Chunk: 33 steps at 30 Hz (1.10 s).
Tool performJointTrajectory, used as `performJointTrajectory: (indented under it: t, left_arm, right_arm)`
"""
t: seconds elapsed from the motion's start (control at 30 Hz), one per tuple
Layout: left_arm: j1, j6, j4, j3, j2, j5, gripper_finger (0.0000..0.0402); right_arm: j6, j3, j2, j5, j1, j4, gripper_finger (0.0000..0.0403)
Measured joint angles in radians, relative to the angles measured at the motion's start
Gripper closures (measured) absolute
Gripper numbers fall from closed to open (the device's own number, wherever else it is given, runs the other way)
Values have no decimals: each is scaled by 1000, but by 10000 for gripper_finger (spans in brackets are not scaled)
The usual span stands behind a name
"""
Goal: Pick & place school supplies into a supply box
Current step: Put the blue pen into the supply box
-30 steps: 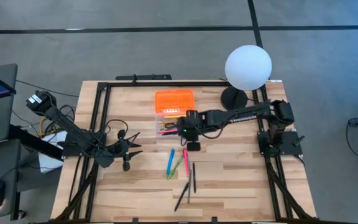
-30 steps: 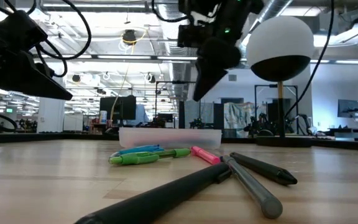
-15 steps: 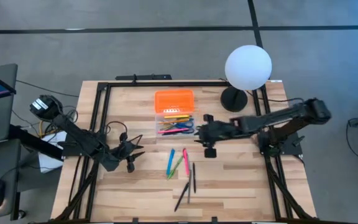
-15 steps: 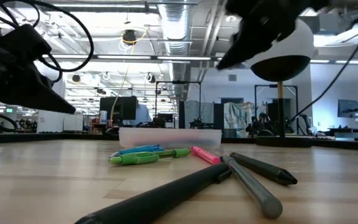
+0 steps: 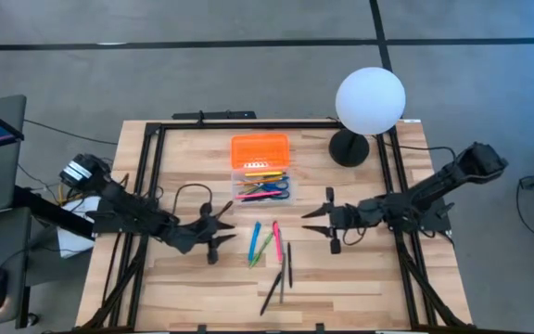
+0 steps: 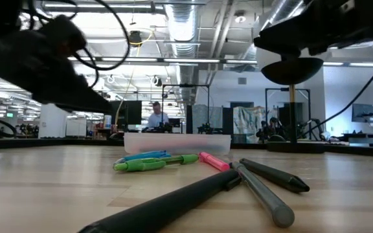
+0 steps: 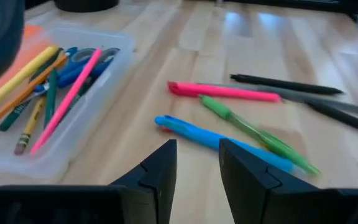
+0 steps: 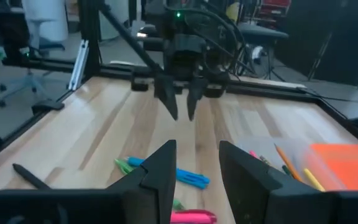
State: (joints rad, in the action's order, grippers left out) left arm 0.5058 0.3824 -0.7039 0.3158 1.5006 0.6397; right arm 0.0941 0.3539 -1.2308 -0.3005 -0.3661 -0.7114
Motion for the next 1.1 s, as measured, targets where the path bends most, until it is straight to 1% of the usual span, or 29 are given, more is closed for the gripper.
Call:
performJointTrajectory:
  t: [0.1, 0.2, 0.27, 0.33, 0.4, 0.47, 0.6, 0.7, 0.9, 0.97, 1.03, 1.1]
  left_arm:
    - [-41, 3, 16, 55, 46, -15, 288]
    - [-77, 19, 42, 114, 85, -90, 288]
    - [-95, 51, 130, 166, 103, -135, 288]
    - [-108, 90, 261, 232, 126, -156, 288]
    - [-116, 128, 405, 297, 146, -153, 288]
    - [-116, 158, 508, 356, 165, -142, 288]
    - [-118, 200, 619, 442, 189, -137, 288]
    - [-123, 217, 637, 469, 189, -138, 288]
    - [-134, 246, 632, 472, 202, -144, 284]
    - [-134, 248, 647, 468, 209, -146, 276]
    - [-135, 248, 609, 472, 233, -160, 263]
    - [-135, 248, 606, 471, 245, -165, 248]
  right_arm:
    - [-22, -23, 0, -79, -37, -23, 287]
    - [-26, -35, 0, -134, -75, -24, 287]
    - [-30, -40, 0, -154, -101, -23, 287]
    - [-7, -41, 0, -180, -123, -24, 287]
    - [12, -41, 0, -208, -139, -33, 287]
    - [24, -41, 0, -229, -153, -33, 287]
    - [36, -41, 0, -229, -157, -38, 287]
    - [37, -41, 0, -229, -157, -38, 287]
    - [37, -41, 0, -226, -157, -32, 287]
    - [37, -41, -1, -226, -157, -30, 287]
    - [37, -41, -1, -225, -157, -26, 287]
    - [37, -41, -1, -225, -157, -26, 287]
